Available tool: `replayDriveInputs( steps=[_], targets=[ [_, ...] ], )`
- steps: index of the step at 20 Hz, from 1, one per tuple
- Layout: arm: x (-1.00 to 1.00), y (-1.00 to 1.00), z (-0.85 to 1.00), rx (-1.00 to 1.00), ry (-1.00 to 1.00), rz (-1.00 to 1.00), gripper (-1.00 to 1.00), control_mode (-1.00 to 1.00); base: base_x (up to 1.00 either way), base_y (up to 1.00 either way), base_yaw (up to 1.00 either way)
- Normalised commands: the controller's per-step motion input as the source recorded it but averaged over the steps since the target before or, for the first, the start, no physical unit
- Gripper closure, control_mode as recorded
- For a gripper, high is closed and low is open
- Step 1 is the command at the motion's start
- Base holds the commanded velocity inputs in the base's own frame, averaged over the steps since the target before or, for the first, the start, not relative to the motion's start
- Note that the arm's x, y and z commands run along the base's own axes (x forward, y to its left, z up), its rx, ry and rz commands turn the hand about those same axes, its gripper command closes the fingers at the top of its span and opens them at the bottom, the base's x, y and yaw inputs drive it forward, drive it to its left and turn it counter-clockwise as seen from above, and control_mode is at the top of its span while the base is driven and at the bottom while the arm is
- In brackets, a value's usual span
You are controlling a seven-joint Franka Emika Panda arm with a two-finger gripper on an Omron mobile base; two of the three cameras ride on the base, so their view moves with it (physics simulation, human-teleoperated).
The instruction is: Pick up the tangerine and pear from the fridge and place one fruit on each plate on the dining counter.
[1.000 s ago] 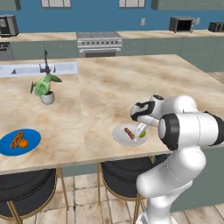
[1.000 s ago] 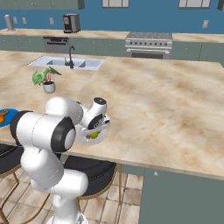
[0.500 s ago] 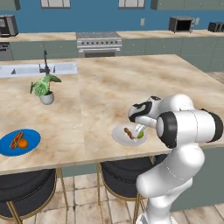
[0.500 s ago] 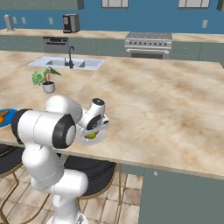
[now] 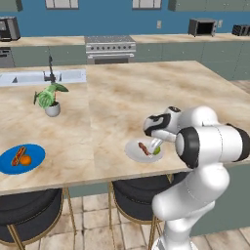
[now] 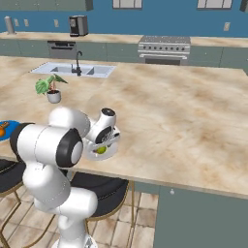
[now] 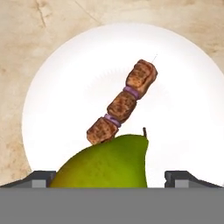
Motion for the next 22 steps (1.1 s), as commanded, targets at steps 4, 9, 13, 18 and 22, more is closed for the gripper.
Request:
replayDriveInputs(
  steps=[4, 9, 13, 18, 22],
  targets=[
    [-0.30, 0.00, 0.27, 0.00, -0.02, 0.00, -1.00, -1.00, 0.00, 0.00, 0.00],
    [-0.54, -0.01, 0.55, 0.00, -0.11, -0.03, -1.00, -1.00, 0.00, 0.00, 0.00],
    [-0.77, -0.01, 0.58, 0.00, -0.13, -0.02, -1.00, -1.00, 0.00, 0.00, 0.00],
    [-0.90, 0.00, 0.53, 0.01, -0.13, -0.04, -1.00, -1.00, 0.00, 0.00, 0.00],
    [-0.84, 0.00, 0.51, 0.02, -0.04, -0.07, -1.00, -1.00, 0.00, 0.00, 0.00]
  ],
)
